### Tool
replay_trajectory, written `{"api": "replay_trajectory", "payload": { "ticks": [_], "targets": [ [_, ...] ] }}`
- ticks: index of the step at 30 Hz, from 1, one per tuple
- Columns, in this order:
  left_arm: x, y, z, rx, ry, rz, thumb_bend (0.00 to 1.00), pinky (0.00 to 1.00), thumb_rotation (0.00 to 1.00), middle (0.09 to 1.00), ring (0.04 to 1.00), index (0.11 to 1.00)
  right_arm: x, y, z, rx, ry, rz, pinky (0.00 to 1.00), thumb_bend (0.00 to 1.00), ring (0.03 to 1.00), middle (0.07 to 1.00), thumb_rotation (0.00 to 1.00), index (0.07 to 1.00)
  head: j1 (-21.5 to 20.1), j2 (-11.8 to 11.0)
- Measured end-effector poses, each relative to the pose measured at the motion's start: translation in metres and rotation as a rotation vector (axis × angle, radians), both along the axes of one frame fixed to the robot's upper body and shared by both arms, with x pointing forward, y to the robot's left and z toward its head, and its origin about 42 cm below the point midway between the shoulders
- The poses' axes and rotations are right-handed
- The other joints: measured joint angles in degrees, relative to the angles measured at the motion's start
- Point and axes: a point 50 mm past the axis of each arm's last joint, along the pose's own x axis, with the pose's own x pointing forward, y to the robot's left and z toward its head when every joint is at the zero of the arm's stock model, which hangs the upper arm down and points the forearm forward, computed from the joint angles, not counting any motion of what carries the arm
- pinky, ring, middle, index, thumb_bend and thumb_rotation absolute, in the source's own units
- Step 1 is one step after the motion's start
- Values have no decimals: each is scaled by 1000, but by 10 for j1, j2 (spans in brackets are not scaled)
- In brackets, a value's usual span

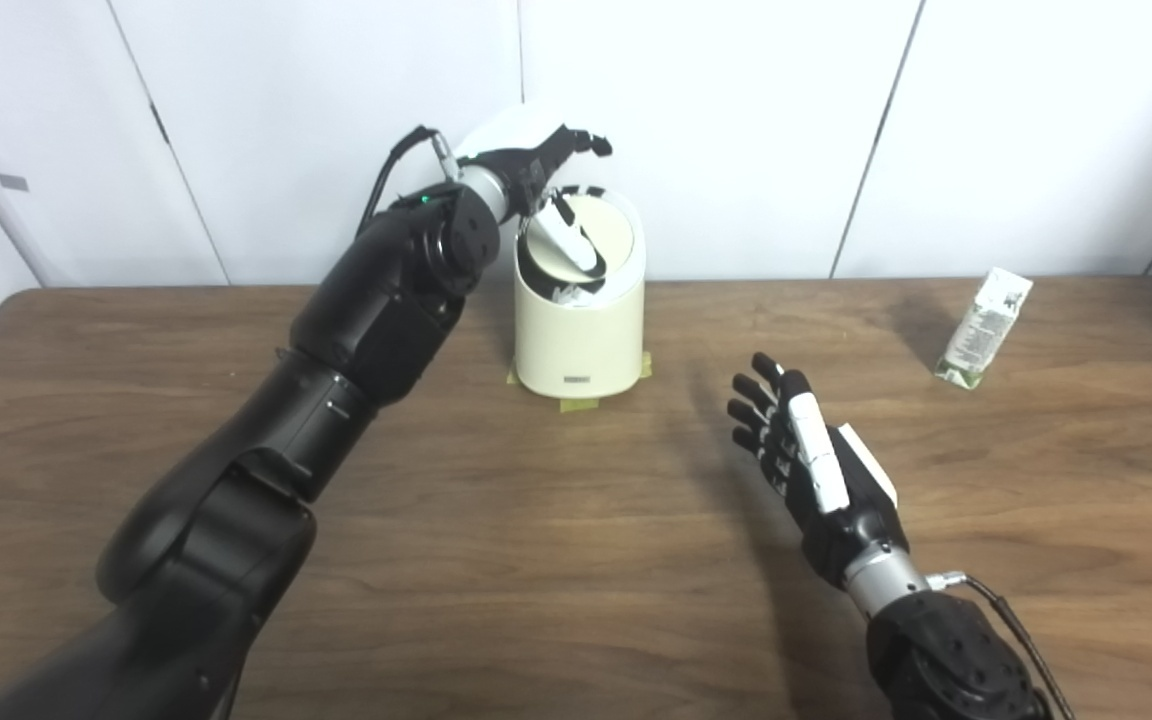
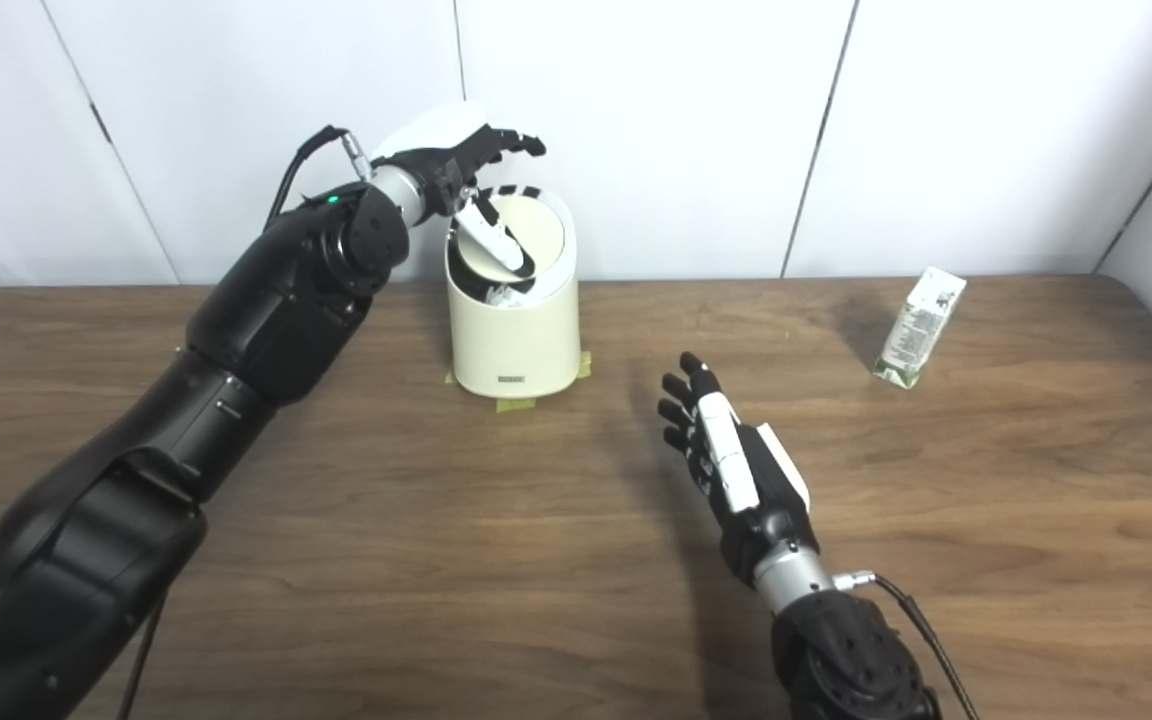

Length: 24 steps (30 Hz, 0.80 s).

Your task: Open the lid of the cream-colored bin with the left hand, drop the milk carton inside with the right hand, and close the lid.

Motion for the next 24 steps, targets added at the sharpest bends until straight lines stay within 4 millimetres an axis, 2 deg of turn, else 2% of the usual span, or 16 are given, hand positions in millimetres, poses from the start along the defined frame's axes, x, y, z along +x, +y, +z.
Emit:
{"api": "replay_trajectory", "payload": {
  "ticks": [10,18,24],
  "targets": [
    [4,1,1,58,-27,-7,841,668,58,853,813,834,0,-1,0,-10,-1,2,927,627,933,950,1000,990,8,12],
    [4,0,2,102,-47,-10,856,712,7,876,844,828,0,-1,1,-13,-3,5,928,626,928,949,1000,986,7,16],
    [4,0,0,152,-66,-15,855,732,6,869,854,835,-2,0,2,-13,-10,8,928,637,928,950,1000,987,8,18]
  ]
}}
